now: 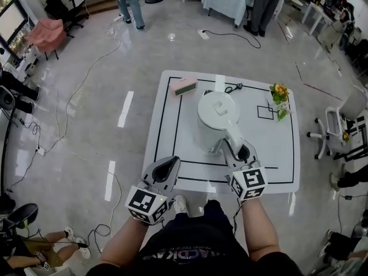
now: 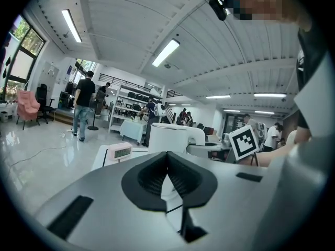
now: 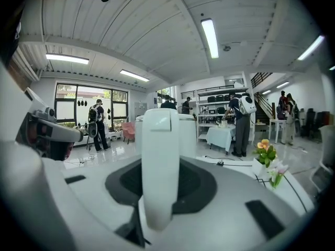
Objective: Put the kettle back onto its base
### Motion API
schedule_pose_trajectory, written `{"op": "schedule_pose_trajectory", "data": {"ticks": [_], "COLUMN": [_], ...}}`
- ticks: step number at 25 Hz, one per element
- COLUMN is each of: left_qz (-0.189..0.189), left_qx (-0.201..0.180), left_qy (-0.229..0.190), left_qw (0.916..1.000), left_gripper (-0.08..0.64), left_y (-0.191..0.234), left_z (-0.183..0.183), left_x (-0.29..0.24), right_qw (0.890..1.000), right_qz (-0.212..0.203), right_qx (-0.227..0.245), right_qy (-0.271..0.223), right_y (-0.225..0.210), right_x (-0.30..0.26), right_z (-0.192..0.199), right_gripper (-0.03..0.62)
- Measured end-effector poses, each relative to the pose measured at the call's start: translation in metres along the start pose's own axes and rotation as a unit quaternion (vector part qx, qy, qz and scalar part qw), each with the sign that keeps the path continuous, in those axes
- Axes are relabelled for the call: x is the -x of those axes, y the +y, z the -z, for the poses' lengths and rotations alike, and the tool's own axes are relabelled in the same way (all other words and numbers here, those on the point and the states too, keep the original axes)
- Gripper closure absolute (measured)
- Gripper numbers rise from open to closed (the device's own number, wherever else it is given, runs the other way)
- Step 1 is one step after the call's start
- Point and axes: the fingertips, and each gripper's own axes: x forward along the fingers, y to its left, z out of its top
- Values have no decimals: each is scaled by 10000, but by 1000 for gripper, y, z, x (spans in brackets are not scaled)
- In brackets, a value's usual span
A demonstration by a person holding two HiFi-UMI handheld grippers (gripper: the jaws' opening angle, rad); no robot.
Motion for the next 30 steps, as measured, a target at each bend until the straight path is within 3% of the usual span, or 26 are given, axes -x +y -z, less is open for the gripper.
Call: {"op": "schedule_pose_trajectory", "data": {"ticks": [12,18,25,30], "left_qz": [88,71,51,63], "left_qx": [-51,-34,-7,1], "left_qy": [28,33,12,12], "left_qw": [9999,10000,10000,10000], "left_gripper": [557,557,557,557], "left_y": [3,5,8,8], "left_z": [5,5,3,4], "left_x": [11,11,17,16], "right_qw": [9996,9987,9988,9985], "right_qz": [155,107,233,260], "right_qx": [77,389,9,67], "right_qy": [-240,-298,-438,-484], "right_y": [8,17,9,14], "right_x": [16,10,10,15], "right_z": [7,8,4,8], "right_gripper": [486,485,485,486]}}
